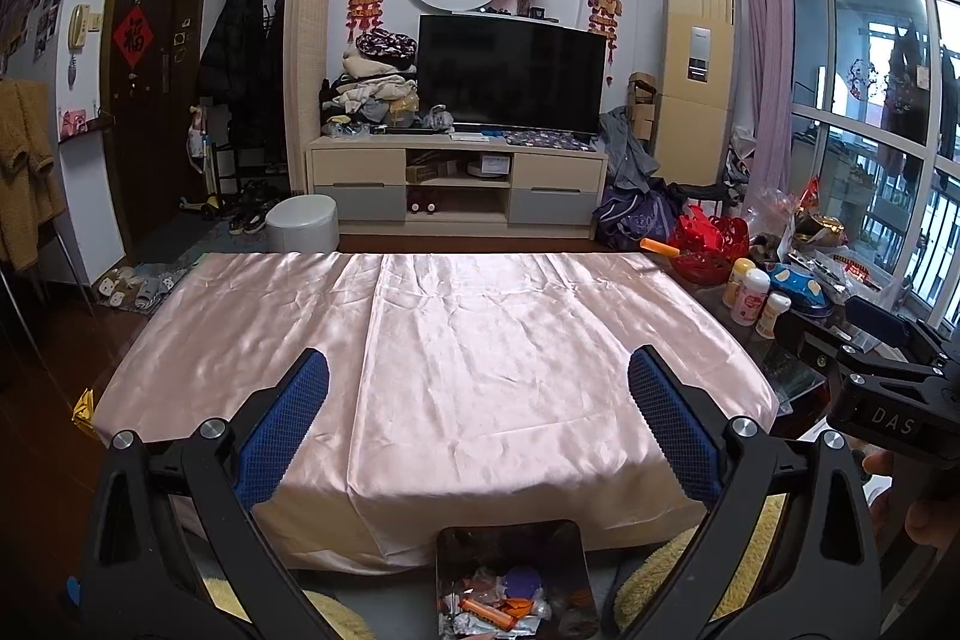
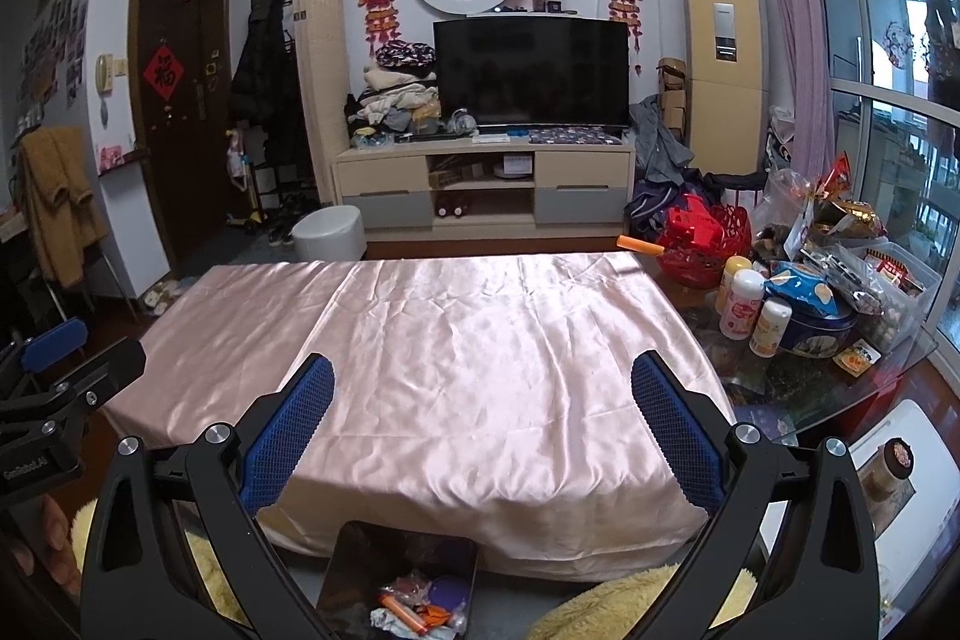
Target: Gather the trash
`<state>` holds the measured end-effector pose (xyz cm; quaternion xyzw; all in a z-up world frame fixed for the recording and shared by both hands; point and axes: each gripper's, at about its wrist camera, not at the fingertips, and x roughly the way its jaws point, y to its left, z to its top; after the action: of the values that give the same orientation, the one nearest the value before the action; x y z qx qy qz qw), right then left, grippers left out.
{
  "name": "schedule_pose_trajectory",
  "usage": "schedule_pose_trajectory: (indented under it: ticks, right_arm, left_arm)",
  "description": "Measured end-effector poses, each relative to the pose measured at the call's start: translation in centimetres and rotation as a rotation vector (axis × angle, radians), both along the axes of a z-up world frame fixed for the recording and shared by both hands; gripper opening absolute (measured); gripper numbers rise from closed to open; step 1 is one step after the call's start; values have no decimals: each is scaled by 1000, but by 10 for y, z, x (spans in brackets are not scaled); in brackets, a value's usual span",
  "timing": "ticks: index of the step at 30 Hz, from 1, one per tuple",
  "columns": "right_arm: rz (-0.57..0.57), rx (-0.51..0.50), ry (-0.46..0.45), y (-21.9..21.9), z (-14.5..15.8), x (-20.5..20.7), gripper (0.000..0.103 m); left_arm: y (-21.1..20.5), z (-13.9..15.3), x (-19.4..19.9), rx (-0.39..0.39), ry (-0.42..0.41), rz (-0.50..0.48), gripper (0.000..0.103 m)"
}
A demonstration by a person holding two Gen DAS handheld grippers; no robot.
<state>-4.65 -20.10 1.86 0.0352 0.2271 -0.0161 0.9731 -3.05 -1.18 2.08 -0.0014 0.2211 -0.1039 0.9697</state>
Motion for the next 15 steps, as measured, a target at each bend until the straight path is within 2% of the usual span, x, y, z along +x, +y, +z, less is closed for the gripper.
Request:
schedule_pose_trajectory:
  ticks: [15]
  right_arm:
    - [3, 8, 1, 1, 0, -3, 100]
  left_arm:
    - [-2, 1, -2, -2, -1, 0, 95]
